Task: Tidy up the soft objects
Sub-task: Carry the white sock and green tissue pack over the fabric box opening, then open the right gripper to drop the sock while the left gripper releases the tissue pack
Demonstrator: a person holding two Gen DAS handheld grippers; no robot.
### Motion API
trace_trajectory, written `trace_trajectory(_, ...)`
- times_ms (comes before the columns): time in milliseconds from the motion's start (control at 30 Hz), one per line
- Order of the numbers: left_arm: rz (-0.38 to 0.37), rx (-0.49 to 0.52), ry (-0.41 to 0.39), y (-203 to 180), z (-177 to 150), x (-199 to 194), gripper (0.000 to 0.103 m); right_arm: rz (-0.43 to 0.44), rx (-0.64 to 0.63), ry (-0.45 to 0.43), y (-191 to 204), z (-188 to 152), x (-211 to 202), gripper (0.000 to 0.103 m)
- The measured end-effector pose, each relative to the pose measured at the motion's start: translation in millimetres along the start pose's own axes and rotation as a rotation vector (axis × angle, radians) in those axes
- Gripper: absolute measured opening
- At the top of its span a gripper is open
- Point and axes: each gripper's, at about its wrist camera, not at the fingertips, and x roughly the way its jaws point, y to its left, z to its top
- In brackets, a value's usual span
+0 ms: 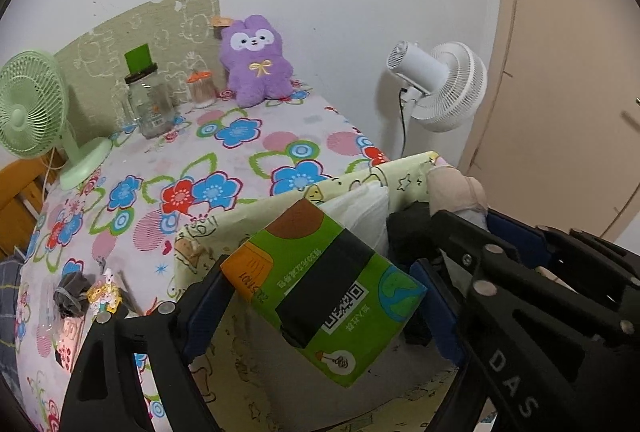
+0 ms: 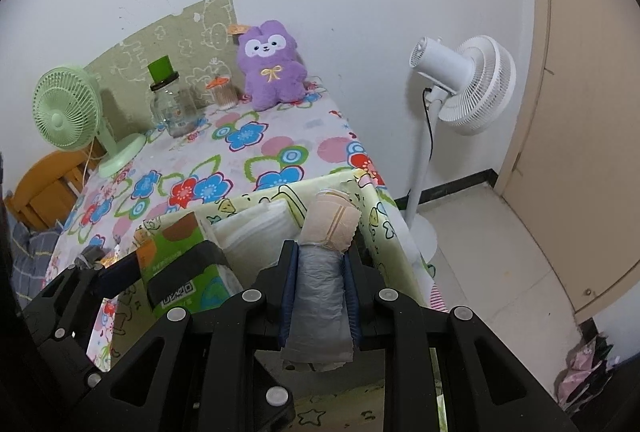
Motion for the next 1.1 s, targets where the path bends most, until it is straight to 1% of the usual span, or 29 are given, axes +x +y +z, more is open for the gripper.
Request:
trace_trajectory(100,-0.017,0.001,0.014,-0.6,0.4,1.8,0.091,0.004,0.003,0.005,-1.5,0.8,2.1,0.025)
trace_trajectory(200,0.015,-0.005,-0.007,-2.0,0.8,0.1,0.094,0.004,0.017,0.013,-3.6,1.7,4.0,0.025)
trace_trajectory(300,0.0,-0.006,-0.004,-2.1,0.5,-0.8,0.098,0.005,0.019,0.016,-4.4,2.5,4.2,0.027)
trace_trajectory(367,0.0,-0.007,-0.004,-2.5,0.3,-2.1,0.099,0.001,0.018,0.017,-4.7,2.5,3.8,0.03)
trace_trajectory(467,0.004,-0.008,-0.003,-2.2,0.0,-3.0,0.1,-0.013,0.011,0.011,-3.4,2.2,1.3,0.036)
trace_trajectory(500,-0.003,-0.009,-0.003,-2.4,-0.5,-4.9,0.101,-0.012,0.009,0.009,-3.2,2.0,0.2,0.044)
trace_trajectory(533,-0.006,-0.009,-0.006,-2.3,-0.5,-5.1,0.102,-0.001,0.011,0.006,-2.8,1.5,-1.6,0.054)
trace_trajectory(600,-0.005,-0.01,-0.014,-1.3,-2.4,-9.0,0.102,0.008,0.017,-0.006,-2.1,0.5,-5.4,0.062)
trace_trajectory(767,-0.004,-0.013,-0.03,0.4,-5.7,-19.4,0.103,0.006,0.007,-0.026,2.4,-0.6,-16.0,0.064)
trace_trajectory(900,0.0,-0.006,-0.059,1.2,-9.1,-32.5,0.103,0.01,-0.004,-0.044,7.8,-2.4,-26.0,0.067)
trace_trajectory(1100,0.012,-0.006,-0.093,6.6,-11.8,-49.2,0.103,0.013,-0.02,-0.079,17.4,-4.9,-42.7,0.076)
